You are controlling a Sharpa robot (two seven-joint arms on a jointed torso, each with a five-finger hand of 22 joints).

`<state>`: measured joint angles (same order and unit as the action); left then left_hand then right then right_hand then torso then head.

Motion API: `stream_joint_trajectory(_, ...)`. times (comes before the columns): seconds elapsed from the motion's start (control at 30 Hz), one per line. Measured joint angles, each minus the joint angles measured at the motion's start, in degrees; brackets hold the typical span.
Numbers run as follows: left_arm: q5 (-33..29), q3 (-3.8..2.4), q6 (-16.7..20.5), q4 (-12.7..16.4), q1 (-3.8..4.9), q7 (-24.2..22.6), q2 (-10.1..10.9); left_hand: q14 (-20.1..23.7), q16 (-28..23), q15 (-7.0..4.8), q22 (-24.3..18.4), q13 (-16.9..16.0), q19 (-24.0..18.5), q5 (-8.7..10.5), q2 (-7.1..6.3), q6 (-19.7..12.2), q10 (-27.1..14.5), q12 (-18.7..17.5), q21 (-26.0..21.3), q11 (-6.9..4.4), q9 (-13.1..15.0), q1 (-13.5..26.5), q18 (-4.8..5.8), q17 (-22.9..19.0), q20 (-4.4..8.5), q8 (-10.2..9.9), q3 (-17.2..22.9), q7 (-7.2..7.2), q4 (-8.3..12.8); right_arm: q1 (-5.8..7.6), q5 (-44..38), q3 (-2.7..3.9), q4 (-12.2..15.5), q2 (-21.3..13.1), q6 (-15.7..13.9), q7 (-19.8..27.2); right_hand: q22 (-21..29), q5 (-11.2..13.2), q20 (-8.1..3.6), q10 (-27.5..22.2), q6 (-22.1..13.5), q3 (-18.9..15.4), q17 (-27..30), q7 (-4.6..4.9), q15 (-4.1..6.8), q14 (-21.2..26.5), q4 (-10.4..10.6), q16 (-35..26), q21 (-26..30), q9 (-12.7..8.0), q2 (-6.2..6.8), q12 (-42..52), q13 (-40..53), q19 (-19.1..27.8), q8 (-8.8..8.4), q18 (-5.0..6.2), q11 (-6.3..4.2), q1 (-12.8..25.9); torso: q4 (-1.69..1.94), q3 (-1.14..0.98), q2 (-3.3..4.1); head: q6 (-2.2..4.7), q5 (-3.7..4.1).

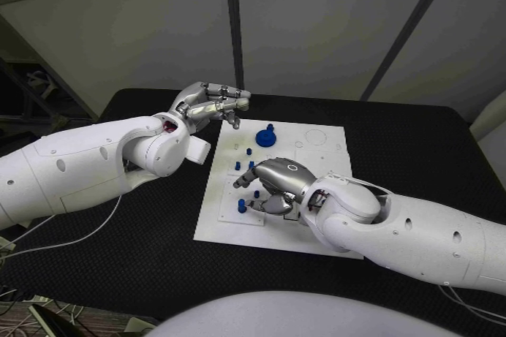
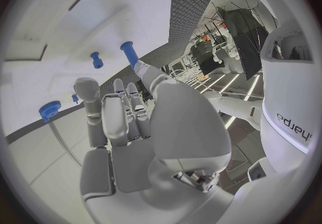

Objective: Assemble the parts on the task board

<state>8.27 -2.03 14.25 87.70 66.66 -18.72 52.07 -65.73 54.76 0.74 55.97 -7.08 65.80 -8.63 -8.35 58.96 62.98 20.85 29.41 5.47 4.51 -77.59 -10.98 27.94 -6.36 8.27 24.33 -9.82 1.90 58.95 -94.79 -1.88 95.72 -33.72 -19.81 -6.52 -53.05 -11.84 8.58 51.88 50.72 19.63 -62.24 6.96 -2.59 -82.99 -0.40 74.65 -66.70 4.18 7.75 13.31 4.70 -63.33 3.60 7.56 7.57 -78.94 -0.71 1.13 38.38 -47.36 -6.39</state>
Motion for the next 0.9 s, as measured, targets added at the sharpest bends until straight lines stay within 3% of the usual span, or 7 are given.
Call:
stream_joint_trajectory(0.1, 0.0, 0.00, -0.1, 0.0, 0.00, 0.0, 0.0, 0.2, 0.0, 0.20, 0.0, 0.0, 0.0, 0.00, 0.00, 0.0, 0.0, 0.0, 0.0, 0.00, 0.0, 0.0, 0.00, 0.0, 0.00, 0.0, 0.0, 0.00, 0.0, 0.00, 1.4, 0.03, 1.4, -2.3, -2.7, 1.4, 0.1, -0.3, 0.01, 0.6, 0.2, -0.5, 0.3, 0.57, 0.23, 0.4, 0.4, 0.0, 0.0, 0.1, -0.02, 1.7, 0.3, 0.2, 0.24, 0.05, -0.54, 0.0, 0.00, 0.00, 0.00, 0.09, 0.24)
stream_joint_trajectory(0.17, 0.0, 0.00, -0.1, -0.1, -0.01, 0.0, 0.0, 0.2, 0.0, 0.20, -0.1, 0.0, 0.0, 0.00, 0.00, 0.0, 0.0, 0.0, 0.0, 0.00, 0.0, 0.0, 0.00, 0.0, 0.00, 0.0, 0.0, 0.00, 0.0, 0.01, 2.7, 0.06, 2.6, -4.4, -3.8, 2.1, 0.4, -0.6, -0.25, 4.7, 2.2, -0.9, 0.7, 1.91, 0.84, 0.5, 0.9, -0.3, 0.3, 0.5, -0.09, 4.3, 1.0, 0.4, 1.08, 0.04, -1.46, 0.0, 0.00, 0.03, -0.02, 0.21, 0.58)
stream_joint_trajectory(0.23, 0.0, 0.00, -0.1, -0.1, -0.01, 0.0, 0.0, 0.2, 0.0, 0.20, -0.1, 0.0, 0.0, 0.00, 0.00, 0.0, 0.0, 0.0, 0.0, 0.00, 0.0, 0.0, 0.00, 0.0, 0.00, 0.0, 0.0, 0.00, 0.0, 0.08, 5.2, 0.14, 3.9, -7.3, -4.7, 2.7, 0.4, -1.5, -0.99, 10.3, 5.6, -1.4, 1.1, 2.24, 1.62, 0.3, 1.8, -0.5, 0.4, 1.3, -0.87, 7.4, 2.1, 0.0, 2.70, 0.04, -2.45, 0.8, -0.03, 0.05, -0.05, 0.26, 0.97)
stream_joint_trajectory(0.4, 0.0, 0.01, -0.2, -0.2, -0.01, 0.0, 0.0, 0.2, 0.0, 0.19, -0.1, 0.0, 0.0, 0.00, 0.17, 0.0, 0.0, 0.4, -0.2, 0.00, 0.0, 0.2, 0.00, 0.0, 0.00, 0.0, -0.2, 0.00, -0.2, 0.48, 12.8, 1.09, 6.5, -14.9, -5.3, 2.2, -5.8, -2.5, -3.40, 20.9, 10.4, -4.6, -4.5, -0.17, 4.28, -0.9, 4.0, 2.6, -3.7, 2.6, 0.09, 17.7, 9.0, -5.7, 5.47, -0.03, -5.40, 3.8, -0.17, 0.20, -0.15, 0.48, 2.21)
stream_joint_trajectory(0.47, 0.0, 0.03, -0.2, -0.2, -0.01, 0.0, 0.0, 0.2, 0.0, 0.20, -0.1, 0.0, 0.0, 0.00, 0.24, 0.0, 0.0, 0.4, -0.2, 0.00, 0.0, 0.2, 0.00, 0.0, 0.00, 0.0, -0.2, 0.00, -0.2, 0.51, 15.7, 1.18, 7.3, -17.7, -5.2, 1.3, -9.0, -3.7, -4.30, 23.2, 11.3, -6.7, -9.6, -0.82, 4.99, -1.0, 4.8, 5.7, -5.9, 3.4, 0.24, 31.8, 24.6, -8.4, 6.36, -1.39, -6.15, 4.3, -0.24, 0.26, -0.21, 0.49, 2.57)
stream_joint_trajectory(0.6, 0.0, 0.04, -0.2, -0.3, -0.01, 0.0, 0.1, 0.2, 0.0, 0.19, -0.1, -0.1, 0.0, 0.00, 0.23, 0.0, 0.0, 0.4, -0.2, 0.00, 0.0, 0.2, 0.00, 0.0, 0.00, 0.0, -0.2, 0.00, -0.2, 0.50, 19.4, 1.33, 8.9, -22.1, -4.9, -1.3, -14.3, -6.2, -4.79, 24.1, 11.4, -10.9, -12.7, -1.28, 5.30, -1.0, 7.1, 10.4, -9.4, 6.3, -0.72, 55.2, 52.3, -12.3, 8.60, -2.27, -6.63, 5.1, -0.44, 0.38, -0.37, 0.41, 3.49)
stream_joint_trajectory(0.9, 0.0, 0.15, -0.2, -0.3, -0.02, 0.0, 0.1, 0.2, 0.0, 0.19, -0.1, -0.1, 0.0, 0.00, 0.23, 0.0, -0.2, 0.4, -0.2, 0.20, 0.0, 0.2, 0.00, 0.0, 0.00, 0.0, -0.2, 0.00, -0.2, 0.29, 20.4, 1.33, 11.2, -25.8, -4.2, -7.5, -17.6, -11.5, -4.78, 25.1, 9.4, -16.5, -12.7, -1.05, 5.29, -1.0, 11.0, 12.4, -11.2, 9.8, -0.63, 61.7, 62.1, -13.9, 10.36, -2.27, -6.44, 6.8, -0.99, 0.42, -0.71, 0.23, 4.39)
